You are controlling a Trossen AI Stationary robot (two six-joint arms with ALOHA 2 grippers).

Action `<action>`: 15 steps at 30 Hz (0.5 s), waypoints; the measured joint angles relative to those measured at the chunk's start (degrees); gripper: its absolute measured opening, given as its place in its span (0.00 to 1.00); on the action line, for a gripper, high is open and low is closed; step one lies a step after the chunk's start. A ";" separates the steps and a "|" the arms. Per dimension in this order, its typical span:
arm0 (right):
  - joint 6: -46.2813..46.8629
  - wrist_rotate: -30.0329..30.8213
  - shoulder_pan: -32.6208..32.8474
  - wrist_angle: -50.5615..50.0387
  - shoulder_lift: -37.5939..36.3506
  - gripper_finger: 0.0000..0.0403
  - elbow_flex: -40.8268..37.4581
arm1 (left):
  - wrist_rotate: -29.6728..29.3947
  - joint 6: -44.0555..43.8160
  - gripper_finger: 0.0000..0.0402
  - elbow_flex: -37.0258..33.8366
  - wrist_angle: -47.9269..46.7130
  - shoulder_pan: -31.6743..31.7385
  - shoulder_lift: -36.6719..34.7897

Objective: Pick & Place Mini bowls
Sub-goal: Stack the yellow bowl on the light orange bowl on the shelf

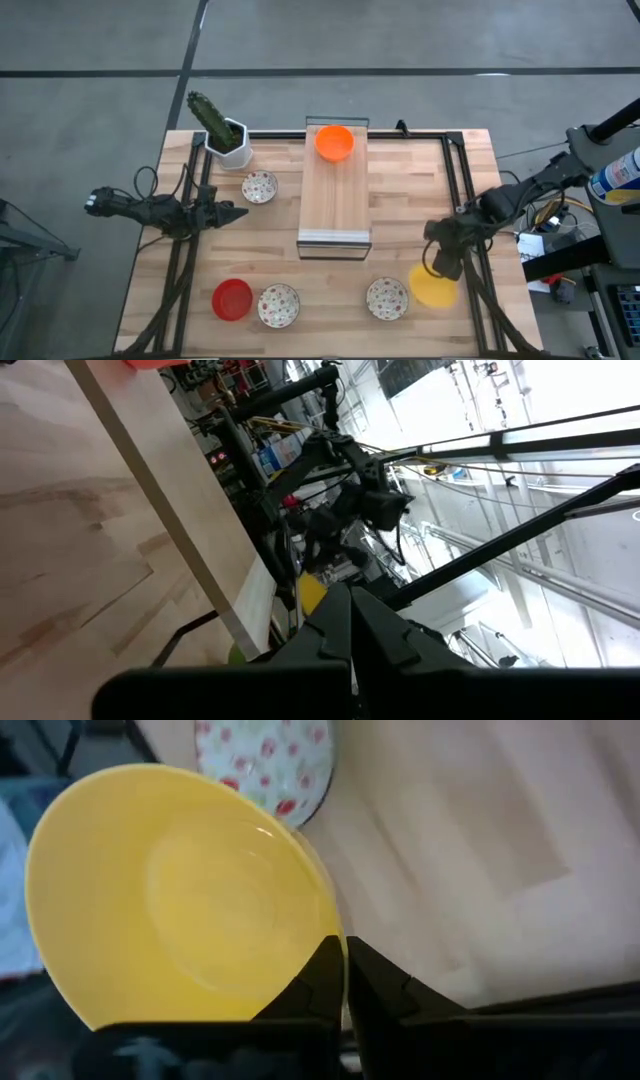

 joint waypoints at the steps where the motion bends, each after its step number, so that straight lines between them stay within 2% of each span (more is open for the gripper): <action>1: -0.50 1.17 -0.60 -1.19 0.18 0.02 1.37 | 0.00 0.00 0.00 0.01 -0.01 0.00 0.00; 7: -4.87 7.52 -5.40 -8.05 1.82 0.02 9.97 | -0.02 0.00 0.00 0.02 0.17 0.00 0.00; 15: -13.60 8.69 -14.84 -15.94 6.30 0.02 22.42 | -0.01 0.00 0.00 0.02 0.10 0.01 0.00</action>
